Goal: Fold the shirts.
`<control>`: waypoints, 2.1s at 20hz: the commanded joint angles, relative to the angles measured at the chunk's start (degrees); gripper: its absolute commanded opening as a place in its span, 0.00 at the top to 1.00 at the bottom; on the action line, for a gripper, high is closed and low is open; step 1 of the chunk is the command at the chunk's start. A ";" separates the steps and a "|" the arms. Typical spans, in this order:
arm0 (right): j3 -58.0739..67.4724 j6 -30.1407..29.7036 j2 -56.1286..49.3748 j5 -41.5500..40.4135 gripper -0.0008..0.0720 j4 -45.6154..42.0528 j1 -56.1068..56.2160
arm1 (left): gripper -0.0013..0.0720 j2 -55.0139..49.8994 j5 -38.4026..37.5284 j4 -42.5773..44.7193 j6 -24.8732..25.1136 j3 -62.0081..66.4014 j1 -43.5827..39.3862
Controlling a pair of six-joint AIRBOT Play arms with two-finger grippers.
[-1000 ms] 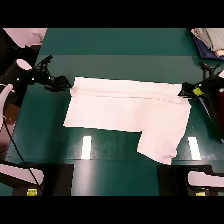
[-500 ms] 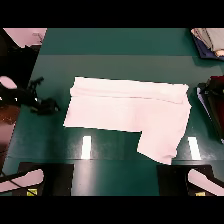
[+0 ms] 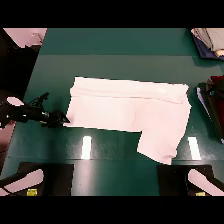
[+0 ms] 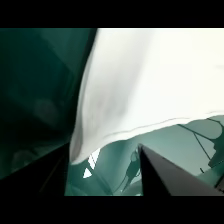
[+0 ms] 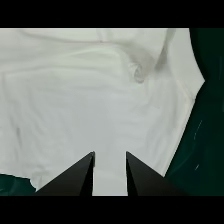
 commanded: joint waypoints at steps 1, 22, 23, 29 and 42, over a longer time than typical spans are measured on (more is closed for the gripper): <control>-1.18 -0.09 0.20 1.97 0.65 0.00 -0.07 | 0.70 0.13 3.41 -2.12 0.98 -0.63 0.07; -47.47 0.15 6.93 -9.49 0.30 -0.26 -6.54 | 0.95 6.60 2.21 -4.70 3.63 6.54 0.07; -47.74 0.90 6.93 -10.03 0.35 -0.22 -5.03 | 0.95 6.60 1.99 -4.70 3.63 7.10 0.07; -47.58 1.03 6.99 -7.80 0.96 -0.31 1.92 | 0.95 6.60 -0.74 -4.13 3.69 7.85 0.09; -29.46 -0.59 28.76 6.58 0.97 -13.33 2.03 | 0.95 22.16 -20.33 7.32 -3.06 1.03 0.07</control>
